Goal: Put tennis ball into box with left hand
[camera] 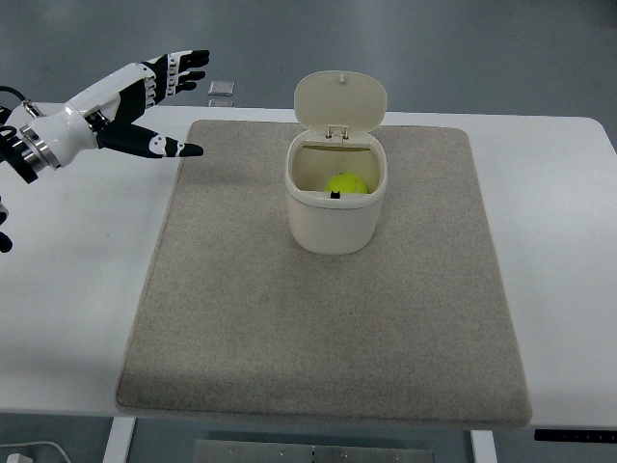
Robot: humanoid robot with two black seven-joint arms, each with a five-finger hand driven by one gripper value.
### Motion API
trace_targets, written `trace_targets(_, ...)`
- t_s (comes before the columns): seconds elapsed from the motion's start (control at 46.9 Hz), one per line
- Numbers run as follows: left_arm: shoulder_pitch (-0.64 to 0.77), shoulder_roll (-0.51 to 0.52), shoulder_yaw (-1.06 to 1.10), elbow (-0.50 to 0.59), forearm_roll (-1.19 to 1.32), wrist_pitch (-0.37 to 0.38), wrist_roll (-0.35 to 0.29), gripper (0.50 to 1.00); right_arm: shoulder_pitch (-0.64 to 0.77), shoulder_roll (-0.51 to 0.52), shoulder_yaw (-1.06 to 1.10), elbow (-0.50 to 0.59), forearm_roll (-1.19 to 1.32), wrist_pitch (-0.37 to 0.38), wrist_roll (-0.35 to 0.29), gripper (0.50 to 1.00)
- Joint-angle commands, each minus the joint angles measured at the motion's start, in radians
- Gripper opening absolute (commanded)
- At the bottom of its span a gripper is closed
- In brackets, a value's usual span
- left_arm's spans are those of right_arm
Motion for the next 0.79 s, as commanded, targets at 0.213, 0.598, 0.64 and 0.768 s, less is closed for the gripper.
trace_targets(0.213, -0.012, -0.05, -0.002, 0.252, -0.418, -0.328, 0.139, 0.992, 0.0, 0.0, 0.0, 0.0, 0.0, 0.0, 0.0, 0.94)
trace_targets(0.598, -0.012, -0.085, -0.029, 0.298, -0.887, -0.408, 0.569, 0.992, 0.0, 0.0, 0.0, 0.0, 0.0, 0.0, 0.0, 0.938)
trace_targets(0.64, -0.008, -0.085, -0.037, 0.296, -0.912, -0.408, 0.585, 0.992, 0.0, 0.0, -0.001, 0.0, 0.0, 0.0, 0.0, 0.938)
trace_targets(0.768, -0.002, -0.088, -0.043, 0.301, -0.944, -0.409, 0.601, 0.992, 0.0, 0.0, 0.0, 0.0, 0.0, 0.0, 0.0, 0.938)
